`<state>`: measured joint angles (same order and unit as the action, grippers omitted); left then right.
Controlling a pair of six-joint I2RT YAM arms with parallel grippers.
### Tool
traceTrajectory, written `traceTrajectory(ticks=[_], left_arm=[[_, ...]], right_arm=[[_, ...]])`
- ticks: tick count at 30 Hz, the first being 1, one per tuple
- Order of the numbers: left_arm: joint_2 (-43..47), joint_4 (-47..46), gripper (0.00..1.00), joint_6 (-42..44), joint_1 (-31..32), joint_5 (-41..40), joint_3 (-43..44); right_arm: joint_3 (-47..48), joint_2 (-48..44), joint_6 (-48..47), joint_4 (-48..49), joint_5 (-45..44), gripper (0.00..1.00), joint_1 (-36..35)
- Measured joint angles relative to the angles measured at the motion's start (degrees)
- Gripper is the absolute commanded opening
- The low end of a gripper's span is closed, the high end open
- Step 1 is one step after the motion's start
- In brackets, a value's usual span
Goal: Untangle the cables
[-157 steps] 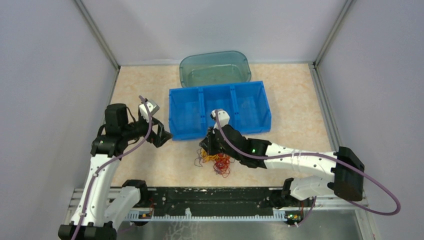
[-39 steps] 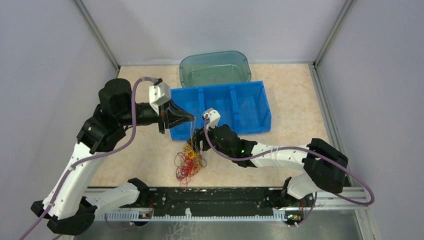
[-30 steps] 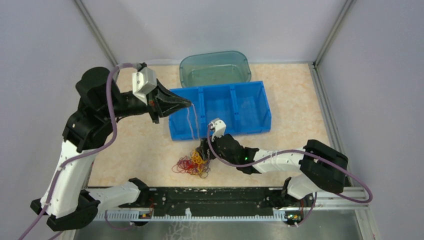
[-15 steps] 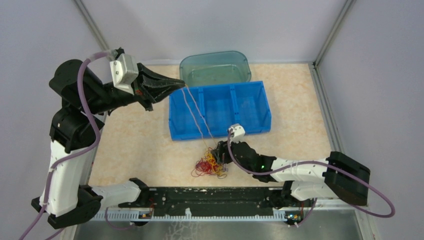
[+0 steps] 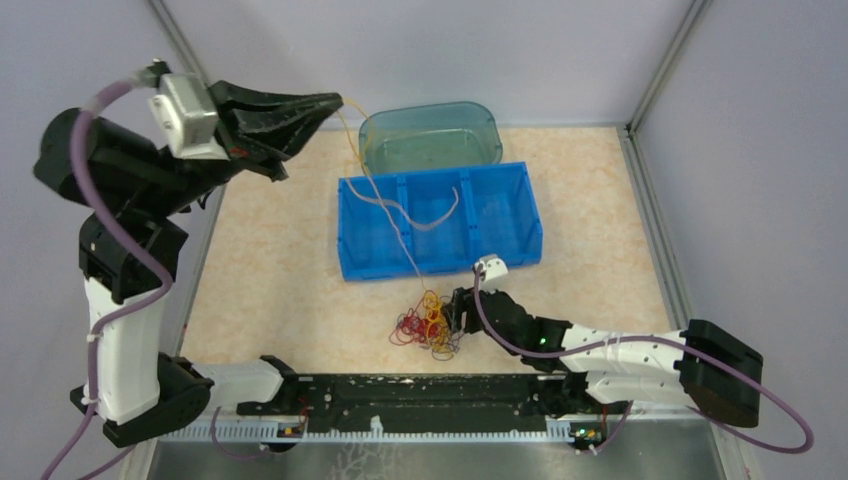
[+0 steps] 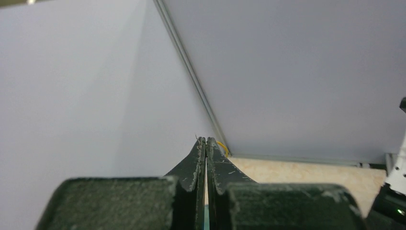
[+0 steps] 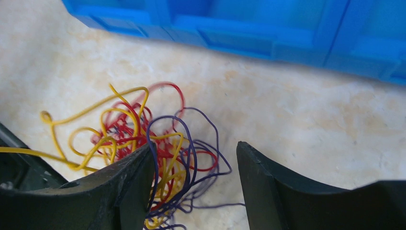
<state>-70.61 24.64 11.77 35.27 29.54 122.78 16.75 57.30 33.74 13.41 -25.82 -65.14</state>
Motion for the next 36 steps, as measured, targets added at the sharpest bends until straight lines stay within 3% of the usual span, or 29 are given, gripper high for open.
traceTrajectory(ticks=[9, 16, 25, 28, 32, 36], left_arm=[[-0.35, -3.87, 0.01, 1.99, 0.00, -1.46, 3.06], [-4.24, -12.94, 0.05, 7.34, 0.00, -7.50, 8.26], [-3.69, -18.43, 0.07, 10.80, 0.00, -9.05, 10.49], [-2.32, -17.92, 0.08, 10.12, 0.00, -8.96, 8.90], [0.68, -15.30, 0.08, 7.23, -0.02, -7.56, 3.56], [1.55, -12.33, 0.08, 4.52, -0.02, -5.70, -0.72]], right_arm=[[-0.26, -0.76, 0.57, -3.15, -0.70, 0.65, 0.00], [-0.39, -1.03, 0.61, -4.46, -1.14, 0.64, 0.00], [-2.86, -1.38, 1.46, -6.62, -1.40, 0.64, 0.00], [-2.10, -4.90, 0.74, -9.97, -1.55, 0.68, 0.00], [2.75, -10.58, -2.71, -11.56, 0.04, 0.90, 0.00], [8.48, -11.87, -8.31, -6.25, 6.91, 0.95, 0.00]])
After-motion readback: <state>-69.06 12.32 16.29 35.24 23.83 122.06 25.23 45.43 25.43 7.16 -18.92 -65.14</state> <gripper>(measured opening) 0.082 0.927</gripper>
